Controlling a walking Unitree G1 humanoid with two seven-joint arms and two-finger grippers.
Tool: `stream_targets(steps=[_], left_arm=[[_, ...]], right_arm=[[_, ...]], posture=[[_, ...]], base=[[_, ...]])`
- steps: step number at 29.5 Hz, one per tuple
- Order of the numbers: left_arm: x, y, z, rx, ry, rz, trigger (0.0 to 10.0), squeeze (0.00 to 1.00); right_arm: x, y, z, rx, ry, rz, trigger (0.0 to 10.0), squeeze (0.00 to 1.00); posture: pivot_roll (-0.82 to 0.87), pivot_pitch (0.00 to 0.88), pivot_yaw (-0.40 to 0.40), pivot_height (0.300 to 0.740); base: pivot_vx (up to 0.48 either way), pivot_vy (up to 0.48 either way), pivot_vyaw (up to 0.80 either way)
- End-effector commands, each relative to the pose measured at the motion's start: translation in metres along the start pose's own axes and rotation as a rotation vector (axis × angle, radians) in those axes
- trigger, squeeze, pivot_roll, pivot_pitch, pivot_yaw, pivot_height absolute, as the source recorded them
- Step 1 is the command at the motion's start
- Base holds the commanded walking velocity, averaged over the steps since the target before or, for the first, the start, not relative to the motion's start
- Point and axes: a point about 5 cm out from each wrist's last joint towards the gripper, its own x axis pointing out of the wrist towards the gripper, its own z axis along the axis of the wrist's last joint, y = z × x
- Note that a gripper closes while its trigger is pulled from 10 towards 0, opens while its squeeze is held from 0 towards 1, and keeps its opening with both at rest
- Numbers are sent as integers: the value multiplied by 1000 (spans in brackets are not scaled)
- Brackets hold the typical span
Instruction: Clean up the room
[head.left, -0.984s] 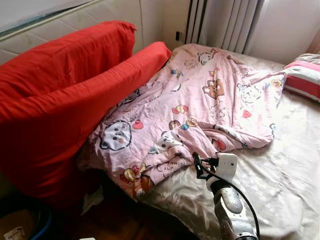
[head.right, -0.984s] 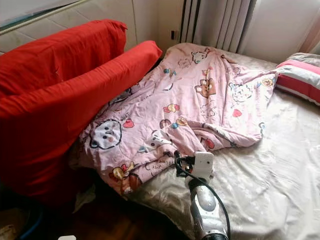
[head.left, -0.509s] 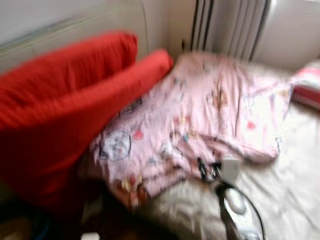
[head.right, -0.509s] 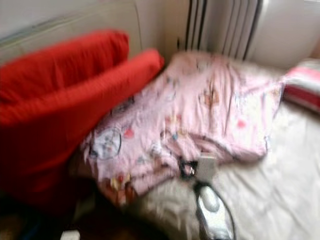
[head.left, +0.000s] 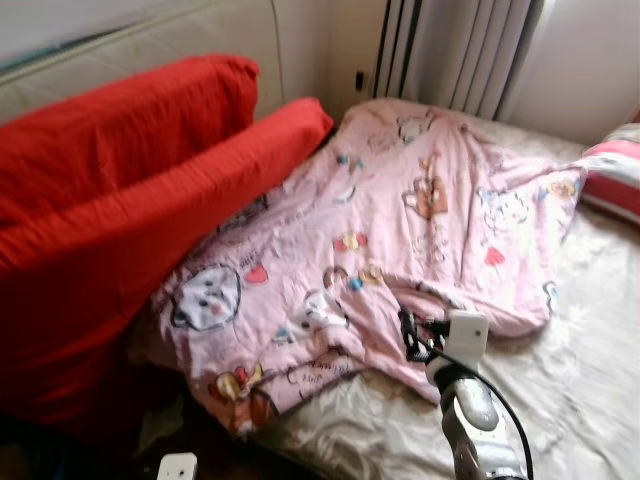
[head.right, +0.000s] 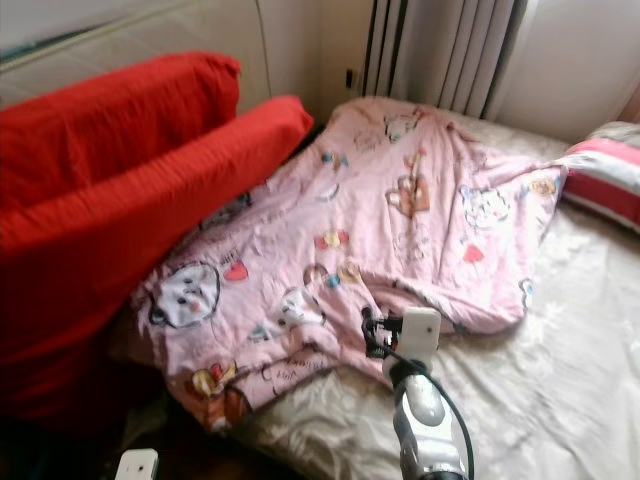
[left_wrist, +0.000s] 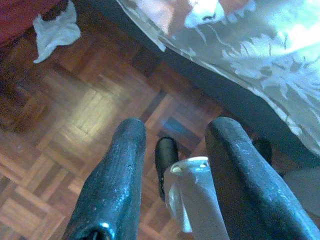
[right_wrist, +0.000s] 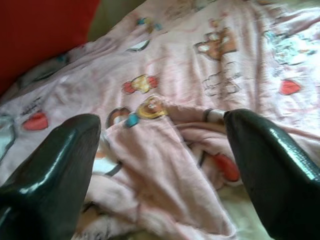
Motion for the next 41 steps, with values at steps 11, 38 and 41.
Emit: stream_targets(steps=[11, 38, 41], left_arm=[[-9, 21, 84, 15, -486, 74, 10000, 0], [-45, 17, 187, 96, -883, 64, 10000, 0], [-44, 15, 186, 36, -874, 50, 10000, 0]], right_arm=[[-1, 6, -2, -4, 1, 26, 10000, 0], [-6, 2, -5, -27, 5, 23, 10000, 0], [-6, 3, -5, -35, 4, 27, 10000, 0]], posture=[[97, 224, -6, 740], [84, 188, 4, 740], [84, 181, 6, 740]], base=[[0, 0, 0], [0, 0, 0], [0, 0, 0]])
